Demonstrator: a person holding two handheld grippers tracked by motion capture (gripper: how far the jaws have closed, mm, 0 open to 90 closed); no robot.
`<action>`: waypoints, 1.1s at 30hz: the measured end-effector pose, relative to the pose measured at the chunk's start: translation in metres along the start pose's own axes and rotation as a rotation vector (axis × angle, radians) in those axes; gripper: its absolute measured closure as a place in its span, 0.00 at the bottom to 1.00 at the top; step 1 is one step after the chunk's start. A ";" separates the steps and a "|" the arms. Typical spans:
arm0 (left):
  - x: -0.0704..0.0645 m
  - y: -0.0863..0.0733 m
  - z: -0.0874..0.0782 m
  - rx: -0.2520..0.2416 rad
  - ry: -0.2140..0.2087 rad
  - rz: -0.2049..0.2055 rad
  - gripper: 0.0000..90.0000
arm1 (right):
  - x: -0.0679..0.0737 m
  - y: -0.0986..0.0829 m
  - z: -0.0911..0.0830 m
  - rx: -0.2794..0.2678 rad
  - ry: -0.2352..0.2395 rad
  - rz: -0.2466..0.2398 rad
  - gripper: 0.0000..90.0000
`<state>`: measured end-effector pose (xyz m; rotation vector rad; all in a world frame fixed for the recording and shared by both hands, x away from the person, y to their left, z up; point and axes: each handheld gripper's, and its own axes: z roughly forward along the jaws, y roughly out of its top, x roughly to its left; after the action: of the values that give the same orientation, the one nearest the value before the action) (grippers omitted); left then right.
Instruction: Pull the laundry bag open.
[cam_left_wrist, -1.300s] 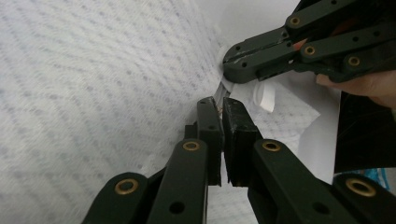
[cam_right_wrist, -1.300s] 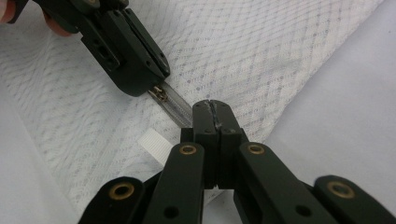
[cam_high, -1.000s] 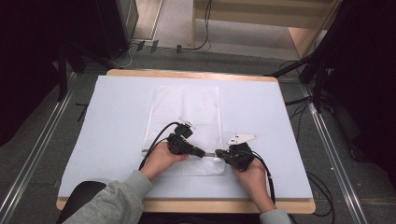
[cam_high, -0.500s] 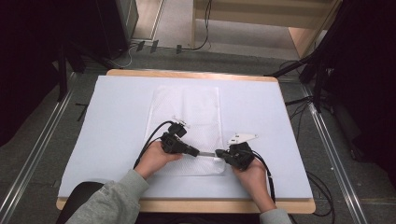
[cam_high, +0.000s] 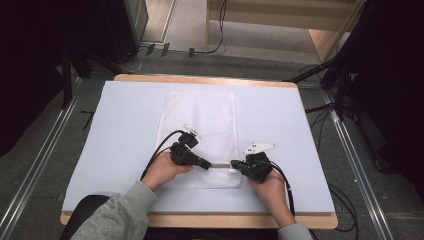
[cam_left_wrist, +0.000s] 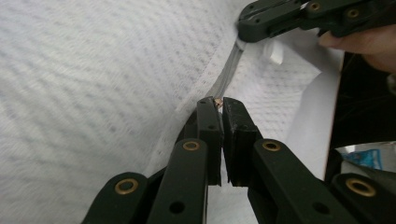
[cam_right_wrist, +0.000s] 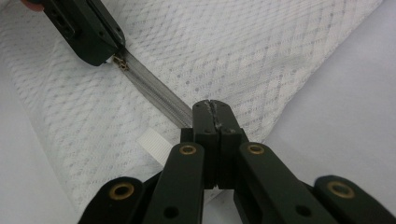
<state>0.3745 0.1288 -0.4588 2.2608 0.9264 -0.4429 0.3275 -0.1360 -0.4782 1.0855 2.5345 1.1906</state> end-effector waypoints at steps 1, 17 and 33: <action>0.001 -0.001 -0.001 0.001 0.001 -0.008 0.98 | 0.000 0.000 0.000 0.000 0.000 0.001 1.00; 0.008 -0.008 -0.020 -0.010 0.000 -0.017 0.98 | -0.001 -0.001 0.000 -0.002 0.010 -0.005 1.00; 0.011 -0.014 -0.030 -0.011 0.012 -0.028 0.98 | -0.005 0.000 0.000 -0.001 0.035 -0.010 1.00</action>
<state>0.3734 0.1620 -0.4486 2.2455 0.9655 -0.4361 0.3312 -0.1388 -0.4791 1.0592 2.5617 1.2193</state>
